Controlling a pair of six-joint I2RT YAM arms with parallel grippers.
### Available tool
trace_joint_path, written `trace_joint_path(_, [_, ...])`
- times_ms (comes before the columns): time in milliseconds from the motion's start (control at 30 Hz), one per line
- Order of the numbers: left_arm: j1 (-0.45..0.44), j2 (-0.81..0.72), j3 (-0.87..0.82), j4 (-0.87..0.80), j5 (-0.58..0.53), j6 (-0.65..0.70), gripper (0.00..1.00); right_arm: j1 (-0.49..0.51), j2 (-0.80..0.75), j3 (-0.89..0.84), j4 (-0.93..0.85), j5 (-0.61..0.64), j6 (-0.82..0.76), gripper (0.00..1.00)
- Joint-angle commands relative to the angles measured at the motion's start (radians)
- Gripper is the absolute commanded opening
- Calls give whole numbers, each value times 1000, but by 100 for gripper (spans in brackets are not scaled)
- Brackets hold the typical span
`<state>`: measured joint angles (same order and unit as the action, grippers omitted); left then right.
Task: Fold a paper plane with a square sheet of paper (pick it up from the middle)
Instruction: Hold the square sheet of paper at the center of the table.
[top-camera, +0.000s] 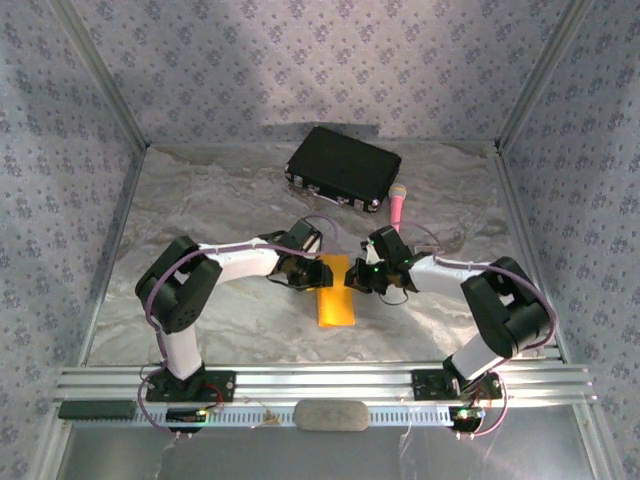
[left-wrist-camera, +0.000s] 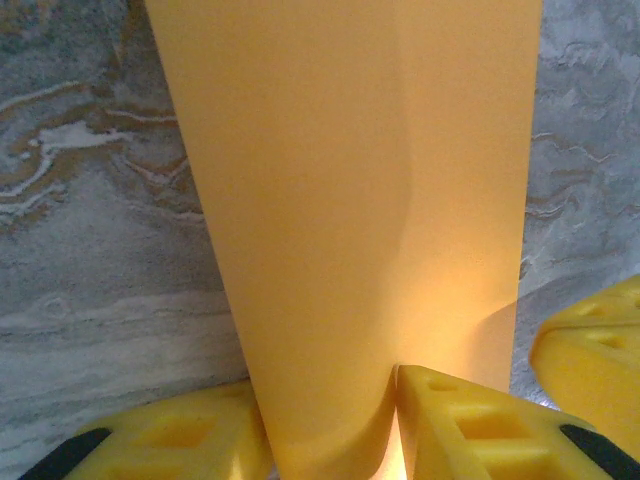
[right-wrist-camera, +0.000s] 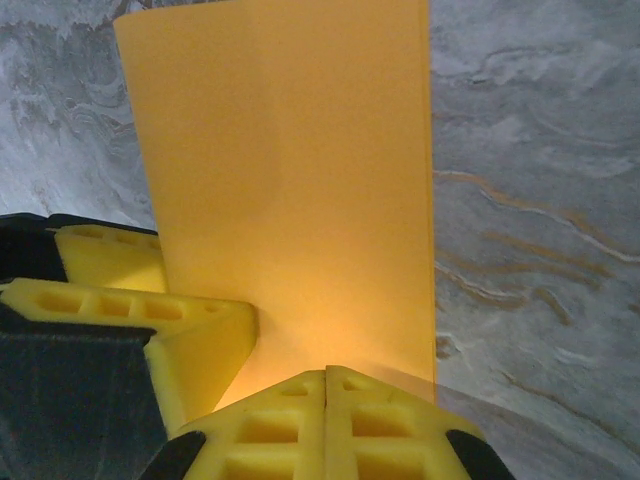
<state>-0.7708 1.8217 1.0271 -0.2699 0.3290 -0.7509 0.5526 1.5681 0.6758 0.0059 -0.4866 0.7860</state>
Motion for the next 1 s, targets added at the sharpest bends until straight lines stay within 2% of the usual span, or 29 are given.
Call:
trace_joint_path(0, [-14,100,-29,33,-68,22,38,13,27,29,15,-4,13,2])
trace_joint_path(333, [-15,103,-27,34,-67,21,38,20,99,24,19,-11,-2,3])
trace_joint_path(600, [-15,74,-30,47,-61,3,41,18,134,-10,-102,73,-97,2])
trace_joint_path(800, [-13,-69,-22,48,-71,-23,57,-11,113,32,-208,100,-205,1])
trace_joint_path(967, [8,-209,-57,103,-56,-64,63,-33,120,45,-222,89,-225,1])
